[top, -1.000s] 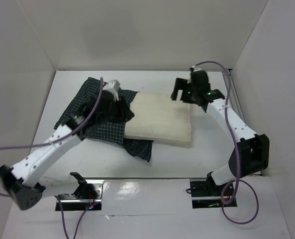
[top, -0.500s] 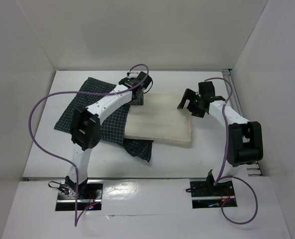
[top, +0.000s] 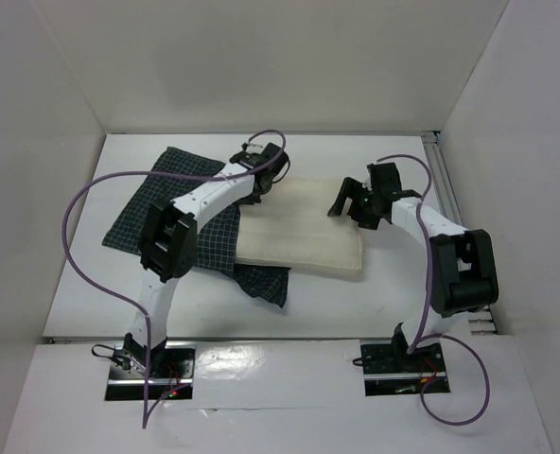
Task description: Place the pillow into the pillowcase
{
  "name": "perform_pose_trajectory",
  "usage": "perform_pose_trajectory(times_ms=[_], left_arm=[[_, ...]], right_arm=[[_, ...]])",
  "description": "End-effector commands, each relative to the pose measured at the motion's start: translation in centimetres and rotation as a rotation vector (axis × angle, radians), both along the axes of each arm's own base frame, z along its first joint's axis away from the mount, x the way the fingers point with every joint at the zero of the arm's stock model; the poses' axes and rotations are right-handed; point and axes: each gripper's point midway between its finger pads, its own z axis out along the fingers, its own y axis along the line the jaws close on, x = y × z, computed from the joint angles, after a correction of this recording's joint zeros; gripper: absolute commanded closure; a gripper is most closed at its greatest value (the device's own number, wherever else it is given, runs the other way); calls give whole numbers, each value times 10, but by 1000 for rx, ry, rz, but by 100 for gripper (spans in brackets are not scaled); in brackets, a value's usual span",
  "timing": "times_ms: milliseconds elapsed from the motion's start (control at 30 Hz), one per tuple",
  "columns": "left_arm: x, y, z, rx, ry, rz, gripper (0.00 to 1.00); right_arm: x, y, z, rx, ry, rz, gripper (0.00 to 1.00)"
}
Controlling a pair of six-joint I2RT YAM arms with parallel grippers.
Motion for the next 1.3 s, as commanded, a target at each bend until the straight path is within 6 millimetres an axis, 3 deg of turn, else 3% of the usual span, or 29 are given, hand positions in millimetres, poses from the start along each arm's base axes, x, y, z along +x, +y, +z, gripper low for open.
perform_pose_trajectory(times_ms=[0, 33, 67, 133, 167, 233, 300, 333, 400, 467, 567, 600, 700, 733, 767, 800, 833, 900, 967, 1033, 1100, 1133, 1167, 1200, 1233, 1267], left_arm=[[-8, 6, 3, 21, 50, -27, 100], [-10, 1, 5, -12, 55, -37, 100], [-12, -1, 13, -32, 51, -53, 100], [-12, -13, 22, -101, 51, -90, 100], [-12, -24, 32, -130, 32, -135, 100], [-14, -33, 40, -158, 21, -157, 100], [-19, -60, 60, -249, 10, -230, 100], [-23, -72, 69, -286, 8, -273, 100], [-31, -98, 96, -404, -8, -347, 100], [-41, -118, 133, -516, -44, -431, 100], [-51, -133, 184, -653, -114, -495, 100], [-50, -134, 188, -666, -122, -487, 100], [-51, -136, 189, -708, -136, -444, 100], [-52, -135, 171, -698, -98, -423, 100], [-54, -135, 163, -705, -80, -397, 100], [-54, -135, 144, -687, -46, -386, 100], [-52, -135, 135, -680, -33, -364, 100], [-49, -131, 124, -646, -28, -341, 100], [-46, -124, 122, -611, -40, -328, 100], [-37, -118, 135, -599, -78, -347, 78], [-30, -104, 152, -590, -118, -342, 43], [-33, -99, 159, -572, -129, -352, 14], [-31, -88, 166, -565, -148, -332, 4], [-36, -73, 183, -563, -184, -315, 0], [-40, -57, 187, -539, -205, -275, 0], [-50, -42, 168, -516, -168, -229, 1]], right_arm=[[-4, 29, 7, 30, -43, 90, 7], [-5, 33, 7, 30, -43, 100, 13], [-4, 37, 9, 32, -55, 111, 37], [-8, 51, 10, 41, -59, 138, 62], [-9, 61, 15, 71, -70, 162, 83], [-8, 79, 26, 85, -99, 198, 99], [-4, 95, 39, 105, -135, 236, 100], [0, 109, 68, 136, -199, 273, 100], [1, 116, 101, 152, -263, 290, 100], [-2, 120, 162, 176, -399, 312, 100], [-11, 108, 216, 155, -525, 302, 100], [-17, 110, 221, 159, -532, 310, 100], [-34, 114, 204, 154, -501, 318, 100], [-44, 115, 170, 149, -436, 325, 100], [-52, 123, 157, 167, -408, 334, 100], [-58, 125, 141, 161, -375, 335, 100], [-70, 125, 109, 145, -310, 336, 100], [-86, 135, 87, 148, -273, 365, 100], [-98, 133, 68, 121, -236, 359, 100], [-99, 124, 62, 76, -224, 338, 100], [-100, 121, 71, 67, -247, 340, 100], [-99, 120, 76, 52, -261, 359, 99], [-96, 115, 76, 13, -269, 357, 82], [-89, 113, 84, -25, -280, 356, 54], [-93, 100, 75, -104, -237, 365, 11], [-90, 92, 78, -149, -241, 347, 2]])
